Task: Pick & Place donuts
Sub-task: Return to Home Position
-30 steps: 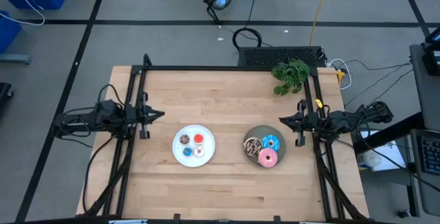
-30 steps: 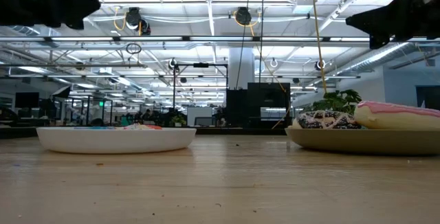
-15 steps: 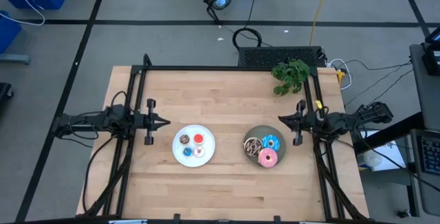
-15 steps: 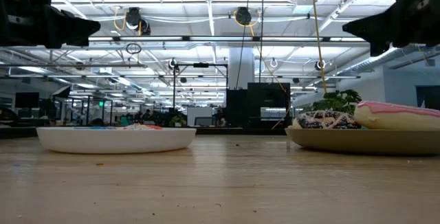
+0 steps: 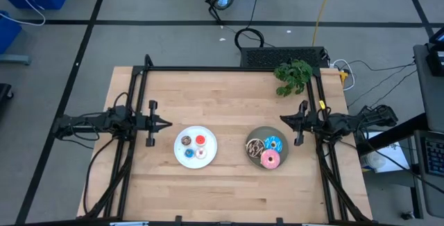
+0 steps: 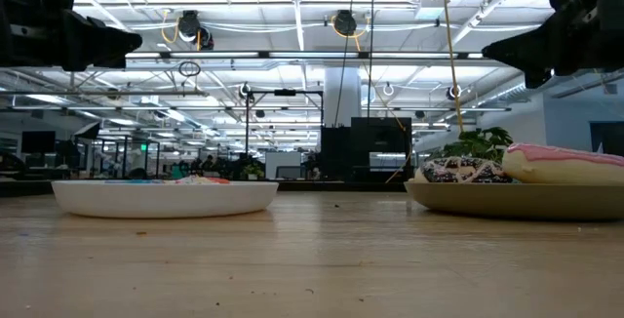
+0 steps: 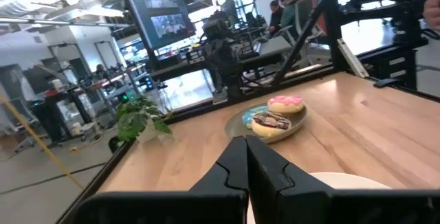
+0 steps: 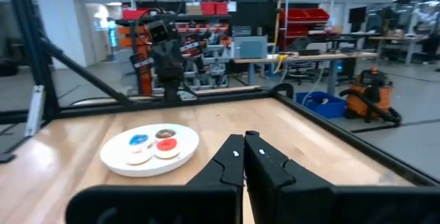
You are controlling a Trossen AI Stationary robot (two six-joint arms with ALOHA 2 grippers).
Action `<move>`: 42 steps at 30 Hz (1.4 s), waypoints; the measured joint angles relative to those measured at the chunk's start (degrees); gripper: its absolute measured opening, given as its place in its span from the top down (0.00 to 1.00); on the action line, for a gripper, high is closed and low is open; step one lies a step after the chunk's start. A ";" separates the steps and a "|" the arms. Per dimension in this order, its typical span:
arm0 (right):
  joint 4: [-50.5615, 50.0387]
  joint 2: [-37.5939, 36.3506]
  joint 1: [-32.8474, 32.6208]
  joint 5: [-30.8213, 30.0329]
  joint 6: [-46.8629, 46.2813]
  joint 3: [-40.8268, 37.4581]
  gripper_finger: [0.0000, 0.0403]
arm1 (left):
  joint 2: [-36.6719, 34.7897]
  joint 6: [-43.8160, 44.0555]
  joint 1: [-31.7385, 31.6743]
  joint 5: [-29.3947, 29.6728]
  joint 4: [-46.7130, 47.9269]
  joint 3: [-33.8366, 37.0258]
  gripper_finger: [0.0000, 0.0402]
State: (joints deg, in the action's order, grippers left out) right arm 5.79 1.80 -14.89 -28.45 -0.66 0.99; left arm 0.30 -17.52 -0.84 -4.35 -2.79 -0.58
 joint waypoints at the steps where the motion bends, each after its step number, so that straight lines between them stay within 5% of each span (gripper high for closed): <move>1: 0.04 0.00 0.52 -0.03 0.33 0.00 1.00 | 0.00 0.02 0.00 0.59 -0.13 0.00 1.00; 10: 0.54 0.02 2.26 -0.17 6.10 -0.09 1.00 | 0.07 0.23 0.00 5.48 1.84 -0.11 0.94; 27: 0.85 0.02 2.26 -0.02 2.42 -0.13 1.00 | 0.07 3.04 0.00 5.96 0.52 -0.04 0.99; 42: 0.83 0.02 2.26 0.01 2.40 -0.13 1.00 | 0.07 3.01 0.00 5.94 0.06 -0.04 0.92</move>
State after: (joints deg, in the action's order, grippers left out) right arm 6.61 1.83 -12.62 -28.45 1.74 0.86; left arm 0.36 -14.51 -0.84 1.58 -2.73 -0.62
